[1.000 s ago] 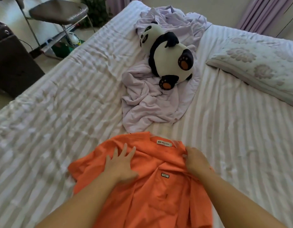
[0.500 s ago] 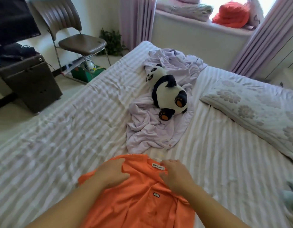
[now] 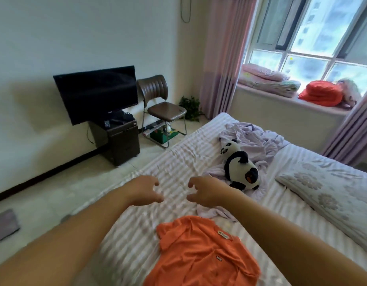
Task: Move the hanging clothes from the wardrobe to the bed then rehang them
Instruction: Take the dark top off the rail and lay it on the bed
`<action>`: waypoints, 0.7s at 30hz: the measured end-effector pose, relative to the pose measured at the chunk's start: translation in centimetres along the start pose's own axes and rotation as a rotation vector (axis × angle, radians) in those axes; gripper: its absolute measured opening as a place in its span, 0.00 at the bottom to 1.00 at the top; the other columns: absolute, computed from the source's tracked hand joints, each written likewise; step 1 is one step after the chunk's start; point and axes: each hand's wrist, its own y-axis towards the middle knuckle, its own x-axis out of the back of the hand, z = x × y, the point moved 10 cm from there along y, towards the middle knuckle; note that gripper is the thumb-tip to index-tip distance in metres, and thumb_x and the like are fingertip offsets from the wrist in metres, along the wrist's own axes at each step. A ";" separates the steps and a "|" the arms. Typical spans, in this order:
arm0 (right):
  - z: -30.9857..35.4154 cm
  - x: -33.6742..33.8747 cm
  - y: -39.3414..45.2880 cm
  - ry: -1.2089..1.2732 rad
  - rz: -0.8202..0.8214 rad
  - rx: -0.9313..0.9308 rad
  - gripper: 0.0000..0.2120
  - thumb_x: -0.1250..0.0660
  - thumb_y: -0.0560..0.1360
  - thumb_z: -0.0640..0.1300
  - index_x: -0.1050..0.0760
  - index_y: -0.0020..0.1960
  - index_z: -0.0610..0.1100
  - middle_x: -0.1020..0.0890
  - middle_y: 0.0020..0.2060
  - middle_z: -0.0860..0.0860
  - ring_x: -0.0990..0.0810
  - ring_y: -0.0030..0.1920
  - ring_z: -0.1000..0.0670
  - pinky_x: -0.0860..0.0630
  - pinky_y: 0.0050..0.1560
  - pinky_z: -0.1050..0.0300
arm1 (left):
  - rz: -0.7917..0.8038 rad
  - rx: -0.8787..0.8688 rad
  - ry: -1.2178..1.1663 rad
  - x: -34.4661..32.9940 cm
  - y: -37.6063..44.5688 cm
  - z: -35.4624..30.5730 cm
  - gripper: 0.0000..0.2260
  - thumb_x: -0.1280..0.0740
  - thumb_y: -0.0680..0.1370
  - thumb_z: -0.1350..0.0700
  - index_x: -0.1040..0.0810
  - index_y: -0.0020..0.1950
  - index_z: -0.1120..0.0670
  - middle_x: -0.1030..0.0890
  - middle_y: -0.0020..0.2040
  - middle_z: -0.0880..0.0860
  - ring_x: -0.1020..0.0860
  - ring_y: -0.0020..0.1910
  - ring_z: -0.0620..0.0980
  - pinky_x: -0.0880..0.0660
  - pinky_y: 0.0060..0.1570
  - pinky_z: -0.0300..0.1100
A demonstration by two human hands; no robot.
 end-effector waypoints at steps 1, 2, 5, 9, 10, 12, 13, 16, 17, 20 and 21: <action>2.1 1.2 -0.8 -0.027 -0.003 0.027 0.23 0.36 0.78 0.55 0.31 0.70 0.46 0.26 0.65 0.47 0.26 0.63 0.45 0.28 0.60 0.51 | -0.003 0.011 0.000 1.1 -2.0 1.1 0.31 0.29 0.73 0.42 0.31 0.73 0.51 0.29 0.71 0.51 0.28 0.67 0.50 0.29 0.63 0.45; 4.2 2.2 -1.6 -0.050 -0.006 0.049 0.23 0.36 0.79 0.55 0.31 0.70 0.46 0.26 0.66 0.47 0.27 0.64 0.45 0.28 0.61 0.51 | -0.009 0.024 0.003 2.2 -4.1 2.3 0.30 0.29 0.73 0.43 0.30 0.72 0.51 0.28 0.71 0.51 0.27 0.66 0.50 0.29 0.62 0.44; 10.9 4.2 -4.1 -0.097 -0.014 0.110 0.23 0.36 0.79 0.55 0.32 0.71 0.47 0.27 0.67 0.47 0.27 0.65 0.45 0.29 0.62 0.50 | -0.043 0.089 -0.004 4.9 -10.7 6.9 0.28 0.29 0.74 0.44 0.29 0.71 0.51 0.27 0.69 0.51 0.27 0.65 0.50 0.29 0.58 0.41; 21.2 5.5 -7.5 -0.157 -0.032 0.221 0.24 0.35 0.79 0.55 0.32 0.71 0.45 0.26 0.67 0.46 0.27 0.65 0.46 0.30 0.62 0.52 | -0.131 0.172 -0.032 8.0 -20.7 13.5 0.29 0.29 0.74 0.44 0.30 0.72 0.53 0.27 0.69 0.52 0.27 0.65 0.51 0.29 0.62 0.44; 24.0 5.6 -8.3 -0.158 -0.036 0.246 0.25 0.35 0.78 0.55 0.32 0.71 0.45 0.26 0.66 0.46 0.27 0.64 0.45 0.29 0.61 0.51 | -0.151 0.187 -0.042 8.7 -23.4 15.2 0.29 0.29 0.74 0.44 0.30 0.72 0.53 0.27 0.69 0.53 0.27 0.64 0.51 0.29 0.62 0.44; 30.1 5.2 -10.2 -0.152 -0.032 0.302 0.25 0.34 0.78 0.55 0.32 0.71 0.45 0.25 0.65 0.46 0.25 0.62 0.45 0.27 0.61 0.51 | -0.178 0.215 -0.080 9.6 -29.0 18.6 0.29 0.30 0.75 0.44 0.31 0.73 0.52 0.27 0.67 0.54 0.26 0.62 0.51 0.29 0.61 0.44; 33.3 4.9 -11.2 -0.151 -0.028 0.338 0.25 0.34 0.78 0.55 0.32 0.71 0.45 0.25 0.64 0.46 0.25 0.61 0.44 0.26 0.61 0.50 | -0.196 0.232 -0.097 10.0 -31.7 20.4 0.29 0.30 0.75 0.45 0.31 0.73 0.52 0.27 0.67 0.54 0.27 0.62 0.51 0.29 0.60 0.43; 42.8 3.2 -13.9 -0.158 -0.005 0.439 0.27 0.34 0.78 0.54 0.34 0.73 0.45 0.25 0.65 0.45 0.25 0.62 0.43 0.26 0.63 0.48 | -0.259 0.303 -0.120 11.0 -40.0 26.0 0.29 0.29 0.74 0.44 0.31 0.72 0.51 0.26 0.65 0.52 0.27 0.59 0.49 0.30 0.57 0.41; 46.0 2.6 -14.7 -0.158 -0.003 0.478 0.27 0.34 0.78 0.54 0.34 0.73 0.46 0.26 0.66 0.45 0.26 0.63 0.43 0.27 0.63 0.49 | -0.283 0.333 -0.122 11.3 -42.8 28.0 0.29 0.29 0.74 0.43 0.30 0.72 0.51 0.26 0.65 0.52 0.27 0.57 0.49 0.30 0.56 0.41; 55.1 0.6 -17.4 -0.154 0.001 0.606 0.26 0.34 0.78 0.54 0.34 0.73 0.47 0.26 0.67 0.46 0.26 0.65 0.44 0.29 0.64 0.51 | -0.344 0.446 -0.131 11.9 -51.6 33.7 0.28 0.30 0.74 0.42 0.30 0.71 0.51 0.27 0.68 0.52 0.27 0.63 0.49 0.29 0.61 0.43; 58.1 -0.1 -18.5 -0.156 0.011 0.648 0.26 0.34 0.78 0.54 0.34 0.72 0.47 0.26 0.67 0.47 0.26 0.65 0.44 0.29 0.65 0.51 | -0.360 0.495 -0.145 11.9 -54.6 35.5 0.29 0.30 0.75 0.42 0.31 0.72 0.51 0.28 0.69 0.52 0.27 0.65 0.50 0.29 0.63 0.43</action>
